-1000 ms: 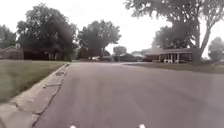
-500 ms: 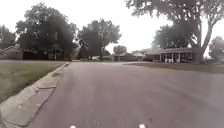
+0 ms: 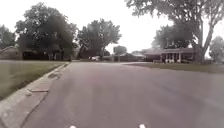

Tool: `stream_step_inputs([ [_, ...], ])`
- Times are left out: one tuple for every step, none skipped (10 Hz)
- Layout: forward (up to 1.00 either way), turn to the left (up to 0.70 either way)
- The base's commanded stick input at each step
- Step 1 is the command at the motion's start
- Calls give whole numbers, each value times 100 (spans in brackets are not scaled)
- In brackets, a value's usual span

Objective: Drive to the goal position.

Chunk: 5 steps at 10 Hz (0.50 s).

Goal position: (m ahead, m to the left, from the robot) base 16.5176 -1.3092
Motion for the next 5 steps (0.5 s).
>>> stream_step_inputs([
  [50, 0],
  [50, 0],
  [50, 0],
  [50, 0],
  [50, 0],
])
